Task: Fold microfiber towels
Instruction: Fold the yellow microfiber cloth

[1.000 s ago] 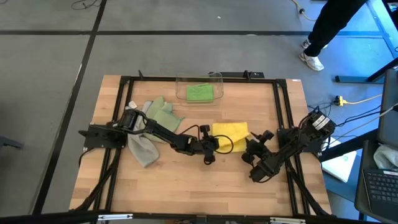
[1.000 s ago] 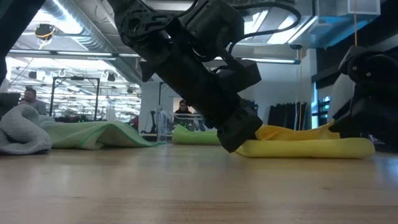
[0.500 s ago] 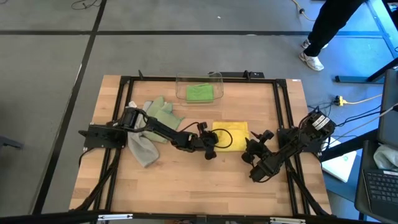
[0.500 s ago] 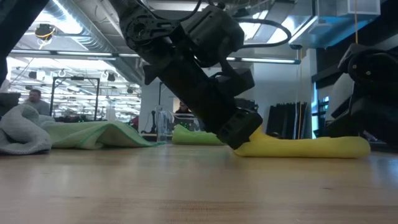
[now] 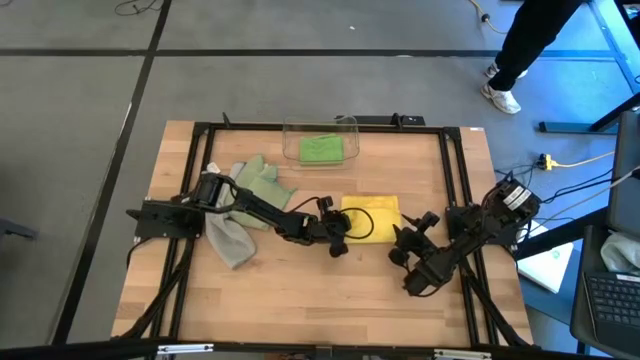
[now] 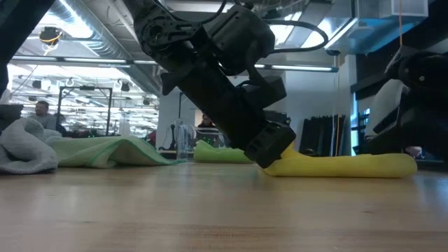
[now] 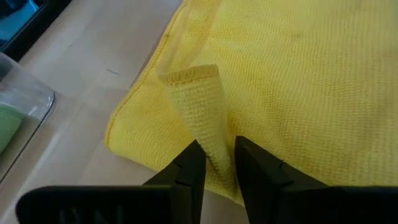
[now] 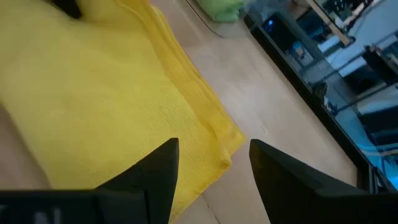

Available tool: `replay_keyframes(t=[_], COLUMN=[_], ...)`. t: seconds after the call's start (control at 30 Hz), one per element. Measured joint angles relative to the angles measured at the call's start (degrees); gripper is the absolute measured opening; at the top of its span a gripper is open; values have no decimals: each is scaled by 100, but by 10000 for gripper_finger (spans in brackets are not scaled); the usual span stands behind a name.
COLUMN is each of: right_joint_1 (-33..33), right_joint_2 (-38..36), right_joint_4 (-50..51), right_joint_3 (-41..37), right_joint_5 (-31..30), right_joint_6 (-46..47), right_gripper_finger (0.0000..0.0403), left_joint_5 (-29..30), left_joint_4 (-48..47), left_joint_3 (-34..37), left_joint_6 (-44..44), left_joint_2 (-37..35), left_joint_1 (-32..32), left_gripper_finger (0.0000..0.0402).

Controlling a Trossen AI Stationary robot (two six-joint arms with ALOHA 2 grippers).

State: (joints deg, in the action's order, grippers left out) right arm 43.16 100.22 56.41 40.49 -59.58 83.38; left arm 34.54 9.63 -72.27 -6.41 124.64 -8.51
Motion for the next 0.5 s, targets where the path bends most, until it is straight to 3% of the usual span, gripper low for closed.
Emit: replay_keyframes(t=[0.27, 0.5], right_joint_1=[364, 550], right_joint_2=[0, 0], right_joint_4=[-275, -1700], right_joint_3=[0, 2], right_joint_5=[-441, -492], right_joint_6=[-173, -1806], right_gripper_finger=[200, 200], left_joint_5=[1040, 1444], left_joint_4=[74, 103], left_joint_3=[-3, -3], left_joint_6=[576, 764], left_joint_2=[-300, -450], left_joint_1=[-228, -398], left_gripper_finger=[78, 78])
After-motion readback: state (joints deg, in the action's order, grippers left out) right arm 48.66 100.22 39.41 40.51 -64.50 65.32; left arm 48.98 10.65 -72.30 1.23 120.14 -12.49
